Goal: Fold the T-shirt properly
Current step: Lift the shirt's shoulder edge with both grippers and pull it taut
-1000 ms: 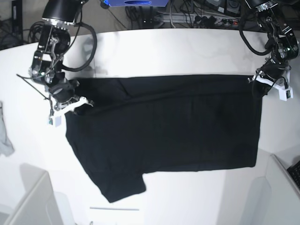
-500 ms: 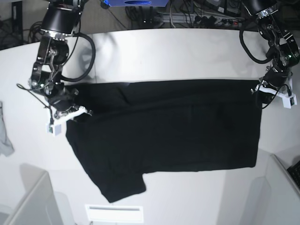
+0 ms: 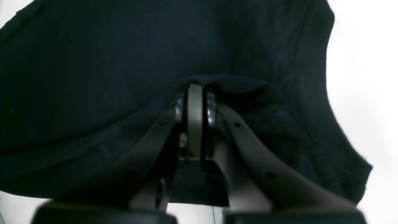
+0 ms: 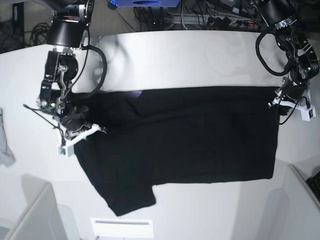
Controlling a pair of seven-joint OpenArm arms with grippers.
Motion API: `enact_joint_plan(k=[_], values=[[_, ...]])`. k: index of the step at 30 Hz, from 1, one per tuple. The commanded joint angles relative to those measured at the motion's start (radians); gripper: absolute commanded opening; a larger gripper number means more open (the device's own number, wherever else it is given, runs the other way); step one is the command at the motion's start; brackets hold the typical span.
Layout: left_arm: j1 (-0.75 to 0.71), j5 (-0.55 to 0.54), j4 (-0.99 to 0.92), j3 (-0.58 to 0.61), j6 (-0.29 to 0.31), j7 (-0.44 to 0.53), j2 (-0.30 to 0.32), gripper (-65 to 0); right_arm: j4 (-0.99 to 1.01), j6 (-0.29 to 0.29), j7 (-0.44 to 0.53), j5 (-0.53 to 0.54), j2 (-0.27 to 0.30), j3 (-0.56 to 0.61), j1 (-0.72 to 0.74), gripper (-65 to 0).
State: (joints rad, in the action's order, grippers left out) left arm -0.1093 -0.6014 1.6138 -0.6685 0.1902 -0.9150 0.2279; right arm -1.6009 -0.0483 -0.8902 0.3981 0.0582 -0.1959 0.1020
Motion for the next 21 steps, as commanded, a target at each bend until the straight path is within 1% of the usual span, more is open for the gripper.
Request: enact_joint_plan(k=[1, 3, 5, 9, 12, 19, 20, 21], values=[[0.010, -0.007, -0.005, -0.004, 0.002, 0.020, 0.017, -65.0, -0.016, -0.002, 0.022, 0.005, 0.007, 0.000, 0.026, -65.0], [0.026, -0.005, -0.031, -0.004, 0.002, 0.020, 0.024, -65.0, -0.014, -0.002, 0.022, 0.003, 0.007, -0.006, 0.028, -65.0], [0.036, 0.019, -0.053, 0.003, 0.002, 0.020, 0.031, -65.0, 0.003, -0.002, 0.022, 0.003, 0.009, -0.007, 0.028, -65.0], [0.039, 0.067, -0.053, 0.056, 0.002, 0.024, 0.035, -65.0, 0.037, -0.002, 0.022, 0.003, 0.012, -0.007, 0.029, -65.0], [0.066, 0.070, -0.060, 0.057, 0.002, 0.021, 0.034, -65.0, 0.040, -0.002, 0.018, 0.003, 0.009, -0.001, 0.029, -65.0], [0.073, 0.070, -0.059, 0.052, 0.002, 0.021, 0.037, -65.0, 0.040, -0.002, 0.021, 0.003, 0.009, -0.009, 0.029, -65.0], [0.075, 0.070, -0.059, 0.052, 0.002, 0.021, 0.037, -62.5, 0.040, -0.002, 0.021, 0.003, 0.010, -0.009, 0.029, -61.1], [0.076, 0.070, -0.059, 0.052, 0.002, 0.021, 0.037, -58.6, 0.040, -0.002, 0.021, 0.003, 0.012, -0.009, 0.029, -53.7]])
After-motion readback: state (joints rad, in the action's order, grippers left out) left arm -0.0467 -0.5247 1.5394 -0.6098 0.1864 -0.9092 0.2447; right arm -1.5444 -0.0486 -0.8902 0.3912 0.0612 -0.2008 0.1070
